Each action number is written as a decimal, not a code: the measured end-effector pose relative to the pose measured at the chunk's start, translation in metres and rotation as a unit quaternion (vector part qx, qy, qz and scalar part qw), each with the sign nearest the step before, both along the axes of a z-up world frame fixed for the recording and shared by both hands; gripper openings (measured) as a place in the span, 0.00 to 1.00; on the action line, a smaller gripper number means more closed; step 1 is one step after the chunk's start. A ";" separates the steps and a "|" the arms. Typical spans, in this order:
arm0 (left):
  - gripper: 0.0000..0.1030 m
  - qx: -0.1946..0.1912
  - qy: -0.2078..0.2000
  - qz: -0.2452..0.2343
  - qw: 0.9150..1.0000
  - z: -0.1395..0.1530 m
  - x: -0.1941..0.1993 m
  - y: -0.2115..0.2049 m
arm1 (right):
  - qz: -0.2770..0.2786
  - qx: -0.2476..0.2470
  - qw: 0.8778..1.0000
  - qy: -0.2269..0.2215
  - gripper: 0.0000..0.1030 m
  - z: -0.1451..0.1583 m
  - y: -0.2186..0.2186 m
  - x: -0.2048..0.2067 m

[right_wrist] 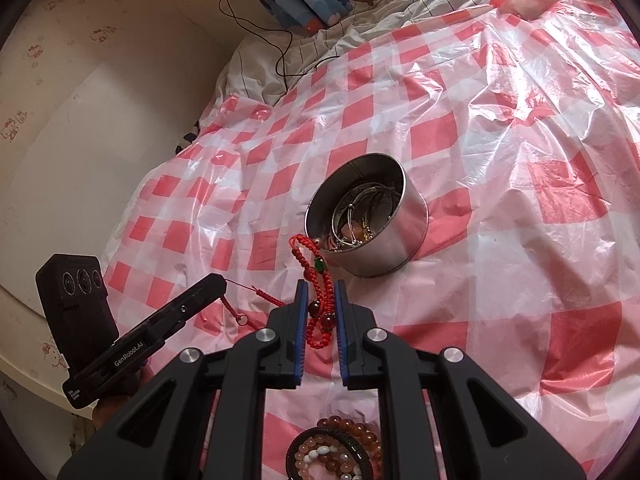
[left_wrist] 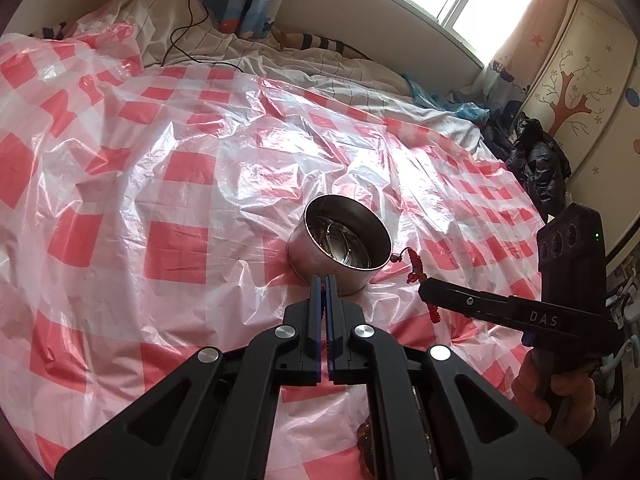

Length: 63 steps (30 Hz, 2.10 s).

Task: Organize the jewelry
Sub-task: 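Carry the red cord bracelet to the tin with the right gripper and release it, then move both open grippers back to the bead bracelet pile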

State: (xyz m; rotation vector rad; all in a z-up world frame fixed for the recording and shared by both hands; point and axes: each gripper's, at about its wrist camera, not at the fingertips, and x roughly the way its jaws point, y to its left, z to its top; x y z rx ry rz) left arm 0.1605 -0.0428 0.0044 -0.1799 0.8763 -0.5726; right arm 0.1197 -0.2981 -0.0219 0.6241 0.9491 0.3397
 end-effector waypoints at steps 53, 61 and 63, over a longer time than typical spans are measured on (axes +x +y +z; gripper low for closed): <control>0.26 0.032 -0.036 0.003 0.999 0.000 0.037 -0.059 | -0.031 -0.267 0.961 -0.059 0.66 0.007 0.032 0.036; 0.40 0.041 -0.046 0.000 0.998 0.005 0.013 -0.042 | -0.030 -0.332 0.939 -0.083 0.73 0.020 0.039 0.016; 0.41 0.044 -0.045 -0.004 0.998 0.005 0.007 -0.040 | -0.029 -0.345 0.934 -0.086 0.73 0.022 0.040 0.011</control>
